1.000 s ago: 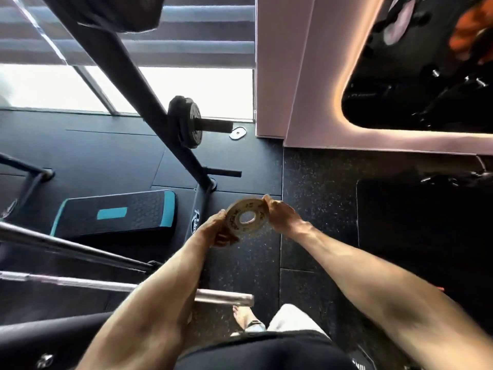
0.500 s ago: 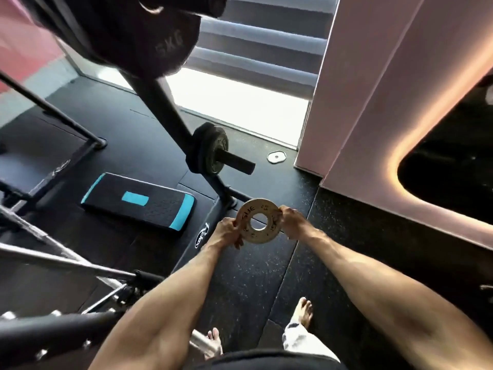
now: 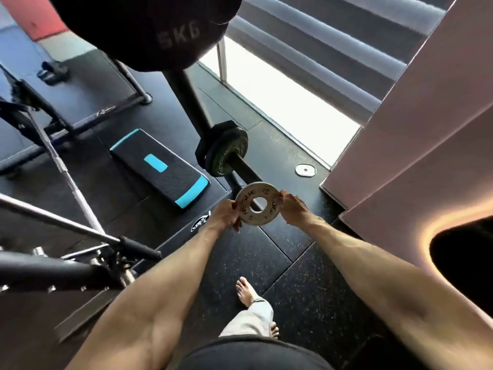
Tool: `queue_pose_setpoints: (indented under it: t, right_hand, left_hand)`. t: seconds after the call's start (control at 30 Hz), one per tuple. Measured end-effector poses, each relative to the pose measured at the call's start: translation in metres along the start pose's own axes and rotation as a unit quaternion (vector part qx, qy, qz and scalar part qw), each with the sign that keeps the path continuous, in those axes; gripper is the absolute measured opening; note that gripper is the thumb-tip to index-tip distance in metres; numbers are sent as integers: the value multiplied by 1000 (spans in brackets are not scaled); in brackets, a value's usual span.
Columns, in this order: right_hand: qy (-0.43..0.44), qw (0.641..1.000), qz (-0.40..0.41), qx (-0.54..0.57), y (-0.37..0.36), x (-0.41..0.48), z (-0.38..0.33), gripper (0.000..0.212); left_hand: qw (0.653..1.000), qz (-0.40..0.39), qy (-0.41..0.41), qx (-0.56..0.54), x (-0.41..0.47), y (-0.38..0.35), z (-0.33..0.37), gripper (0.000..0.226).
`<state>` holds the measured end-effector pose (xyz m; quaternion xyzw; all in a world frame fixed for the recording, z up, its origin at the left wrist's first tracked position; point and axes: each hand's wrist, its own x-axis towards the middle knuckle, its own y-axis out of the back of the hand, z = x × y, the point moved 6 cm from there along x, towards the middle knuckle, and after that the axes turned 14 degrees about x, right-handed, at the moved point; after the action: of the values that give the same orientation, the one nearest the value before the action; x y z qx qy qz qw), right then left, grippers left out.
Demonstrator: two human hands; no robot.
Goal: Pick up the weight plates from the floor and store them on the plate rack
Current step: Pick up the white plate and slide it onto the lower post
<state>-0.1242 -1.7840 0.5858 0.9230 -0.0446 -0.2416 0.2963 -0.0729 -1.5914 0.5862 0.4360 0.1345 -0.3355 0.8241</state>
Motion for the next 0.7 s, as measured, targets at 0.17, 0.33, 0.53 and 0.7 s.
queue_pose_setpoints:
  t: [0.17,0.33,0.53,0.7]
  right_hand:
    - [-7,1000,-21,-23,18,38,3,15]
    - [5,998,-48,-34,22,73,10,14]
    - [71,991,-96,-63,16,104,3,12]
    - [96,988,-114,-35,14,130,-13,19]
  left_hand:
    - [999,8,43,-29,38,1,4,24]
    - [995,-21,69,-73,53,-5,4,23]
    - [991,-2,95,-96,62,-7,-4,24]
    - [976,86,145,-138,64,1,0,32]
